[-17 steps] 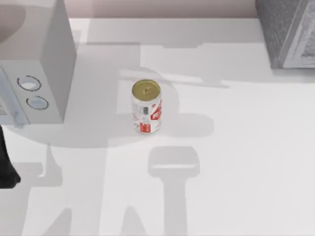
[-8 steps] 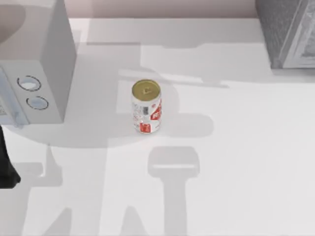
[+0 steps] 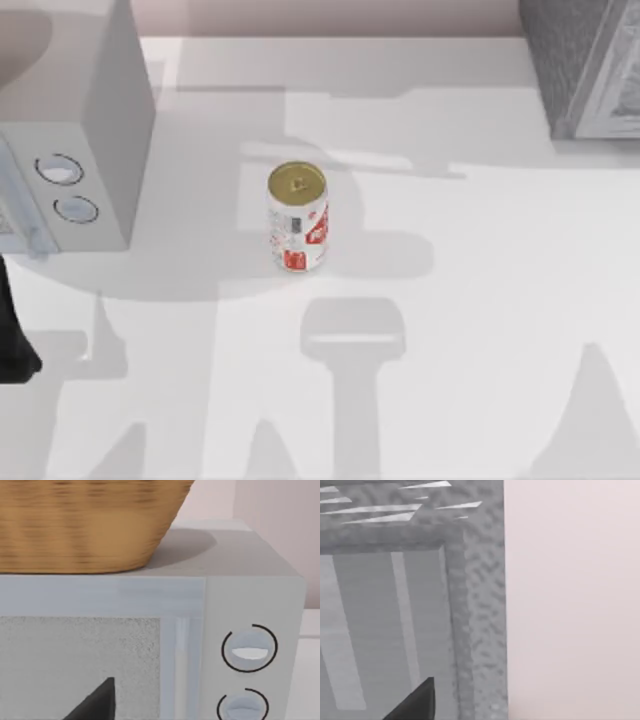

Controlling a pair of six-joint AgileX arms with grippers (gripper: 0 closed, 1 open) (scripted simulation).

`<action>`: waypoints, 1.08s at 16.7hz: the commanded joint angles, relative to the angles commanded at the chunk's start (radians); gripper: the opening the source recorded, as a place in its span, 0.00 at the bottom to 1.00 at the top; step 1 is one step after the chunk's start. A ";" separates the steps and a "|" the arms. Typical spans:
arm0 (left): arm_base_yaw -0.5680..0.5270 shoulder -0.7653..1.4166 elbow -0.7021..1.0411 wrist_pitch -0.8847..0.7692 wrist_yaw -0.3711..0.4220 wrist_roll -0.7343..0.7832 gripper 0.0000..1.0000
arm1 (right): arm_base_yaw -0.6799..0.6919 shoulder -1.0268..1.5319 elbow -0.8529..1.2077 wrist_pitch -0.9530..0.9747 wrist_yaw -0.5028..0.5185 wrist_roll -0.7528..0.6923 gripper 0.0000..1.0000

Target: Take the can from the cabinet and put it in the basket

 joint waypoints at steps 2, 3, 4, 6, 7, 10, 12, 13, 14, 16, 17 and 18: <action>0.000 0.000 0.000 0.000 0.000 0.000 1.00 | 0.002 -0.028 0.149 -0.180 0.001 0.000 1.00; 0.000 0.000 0.000 0.000 0.000 0.000 1.00 | 0.004 -0.043 0.216 -0.259 0.003 0.000 1.00; 0.000 0.000 0.000 0.000 0.000 0.000 1.00 | 0.006 -0.057 0.279 -0.330 0.004 0.000 1.00; 0.000 0.000 0.000 0.000 0.000 0.000 1.00 | 0.011 -0.082 0.383 -0.442 0.008 0.000 1.00; 0.000 0.000 0.000 0.000 0.000 0.000 1.00 | 0.013 -0.093 0.422 -0.483 0.010 0.000 1.00; 0.000 0.000 0.000 0.000 0.000 0.000 1.00 | 0.017 -0.109 0.478 -0.540 0.013 0.000 1.00; 0.000 0.000 0.000 0.000 0.000 0.000 1.00 | 0.017 -0.109 0.478 -0.540 0.013 0.000 1.00; 0.000 0.000 0.000 0.000 0.000 0.000 1.00 | 0.017 -0.109 0.478 -0.540 0.013 0.000 1.00; 0.000 0.000 0.000 0.000 0.000 0.000 1.00 | 0.013 -0.107 0.479 -0.537 0.012 0.000 1.00; 0.000 0.000 0.000 0.000 0.000 0.000 1.00 | 0.023 -0.106 0.481 -0.538 0.024 0.000 1.00; 0.000 0.000 0.000 0.000 0.000 0.000 1.00 | 0.042 -0.105 0.485 -0.539 0.044 0.000 1.00; 0.000 0.000 0.000 0.000 0.000 0.000 1.00 | 0.072 -0.104 0.489 -0.541 0.074 0.000 1.00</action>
